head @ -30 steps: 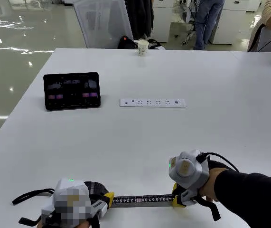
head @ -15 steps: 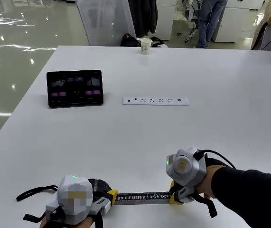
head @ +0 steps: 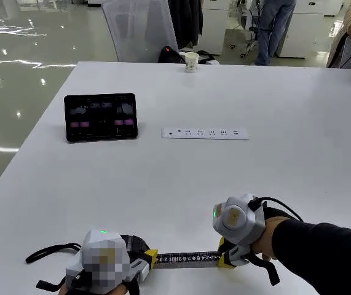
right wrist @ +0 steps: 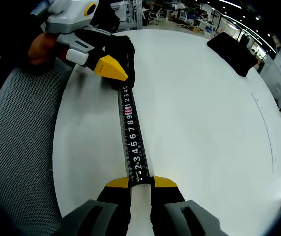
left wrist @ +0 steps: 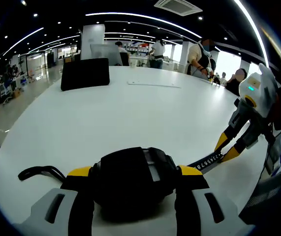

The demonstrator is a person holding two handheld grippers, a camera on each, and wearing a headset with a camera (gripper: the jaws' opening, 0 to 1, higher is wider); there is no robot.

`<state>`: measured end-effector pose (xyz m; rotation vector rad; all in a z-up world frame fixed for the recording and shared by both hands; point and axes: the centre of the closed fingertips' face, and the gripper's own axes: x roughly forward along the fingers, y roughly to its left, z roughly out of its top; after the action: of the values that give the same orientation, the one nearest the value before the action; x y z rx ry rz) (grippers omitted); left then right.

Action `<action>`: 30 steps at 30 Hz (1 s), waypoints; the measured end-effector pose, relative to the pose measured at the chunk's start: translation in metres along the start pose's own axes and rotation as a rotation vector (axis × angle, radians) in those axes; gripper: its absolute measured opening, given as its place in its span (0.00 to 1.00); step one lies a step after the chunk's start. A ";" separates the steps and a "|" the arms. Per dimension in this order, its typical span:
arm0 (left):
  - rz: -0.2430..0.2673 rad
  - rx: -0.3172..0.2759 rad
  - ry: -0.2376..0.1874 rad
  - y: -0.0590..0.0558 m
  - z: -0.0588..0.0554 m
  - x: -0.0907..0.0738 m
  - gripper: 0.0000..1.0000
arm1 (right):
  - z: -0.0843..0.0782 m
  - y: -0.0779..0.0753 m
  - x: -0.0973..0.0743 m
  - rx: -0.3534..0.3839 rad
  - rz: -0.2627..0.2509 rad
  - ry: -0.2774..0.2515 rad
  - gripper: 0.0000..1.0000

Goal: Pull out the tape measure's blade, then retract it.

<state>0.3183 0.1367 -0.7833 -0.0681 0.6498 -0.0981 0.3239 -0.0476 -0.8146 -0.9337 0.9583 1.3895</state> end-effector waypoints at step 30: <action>-0.007 -0.003 0.005 0.000 0.001 0.000 0.62 | 0.021 0.002 0.006 -0.009 0.001 -0.020 0.11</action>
<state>0.3194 0.1363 -0.7825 -0.0730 0.6550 -0.1046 0.3214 -0.0255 -0.8127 -0.9243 0.9382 1.4020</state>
